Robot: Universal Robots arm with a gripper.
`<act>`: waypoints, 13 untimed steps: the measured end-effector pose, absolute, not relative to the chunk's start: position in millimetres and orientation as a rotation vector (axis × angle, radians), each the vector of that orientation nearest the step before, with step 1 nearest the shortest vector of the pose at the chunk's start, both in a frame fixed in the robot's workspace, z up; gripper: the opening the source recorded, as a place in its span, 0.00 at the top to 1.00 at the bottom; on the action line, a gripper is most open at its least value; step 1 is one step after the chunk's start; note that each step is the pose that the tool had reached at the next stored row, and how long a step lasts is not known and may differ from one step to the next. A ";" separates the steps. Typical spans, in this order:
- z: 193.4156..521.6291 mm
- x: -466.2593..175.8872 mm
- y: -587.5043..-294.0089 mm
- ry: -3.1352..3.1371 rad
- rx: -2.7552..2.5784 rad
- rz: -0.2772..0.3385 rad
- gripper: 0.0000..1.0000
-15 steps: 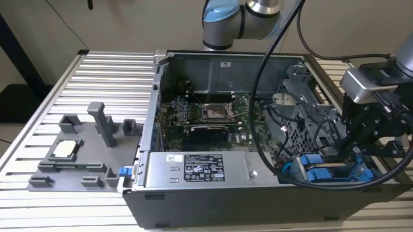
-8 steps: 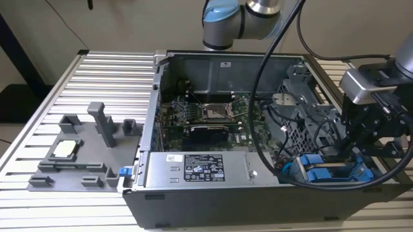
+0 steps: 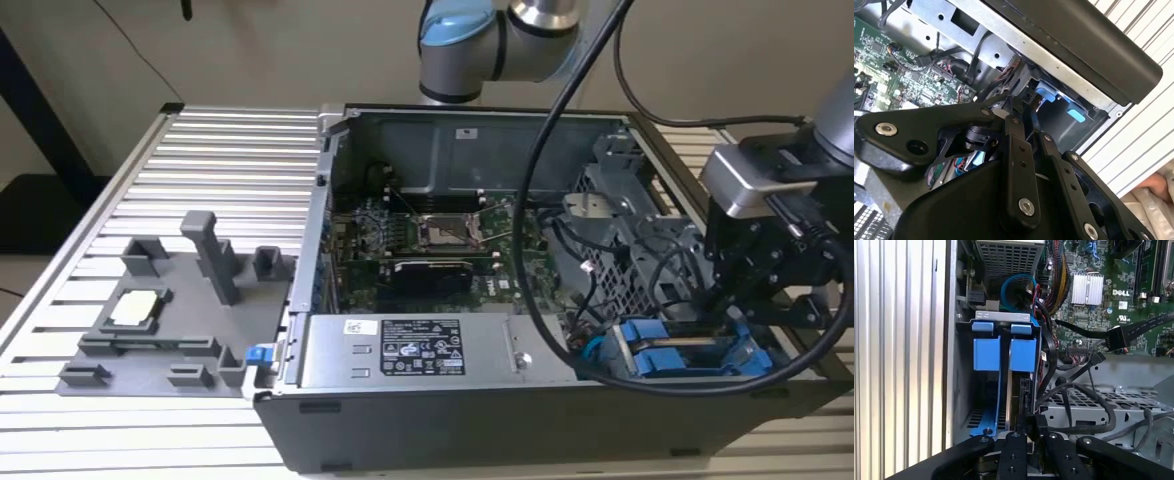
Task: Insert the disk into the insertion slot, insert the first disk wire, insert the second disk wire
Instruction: 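Insert the first disk wire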
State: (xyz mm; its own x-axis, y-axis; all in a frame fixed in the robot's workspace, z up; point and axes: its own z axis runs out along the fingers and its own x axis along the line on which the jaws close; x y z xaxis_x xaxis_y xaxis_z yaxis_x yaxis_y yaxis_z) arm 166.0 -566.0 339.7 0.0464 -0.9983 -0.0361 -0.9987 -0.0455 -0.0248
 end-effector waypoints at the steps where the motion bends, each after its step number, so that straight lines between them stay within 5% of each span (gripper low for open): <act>1: 339.7 166.0 -566.1 2.142 -2.240 0.014 0.81; 13: 334.3 166.0 -567.9 2.153 -2.229 0.013 0.81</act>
State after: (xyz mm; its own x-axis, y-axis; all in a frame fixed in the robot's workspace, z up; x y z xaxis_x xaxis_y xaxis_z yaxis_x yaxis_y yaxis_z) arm 166.0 -567.9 334.3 0.0353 -0.9987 -0.0357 -0.9991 -0.0344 -0.0248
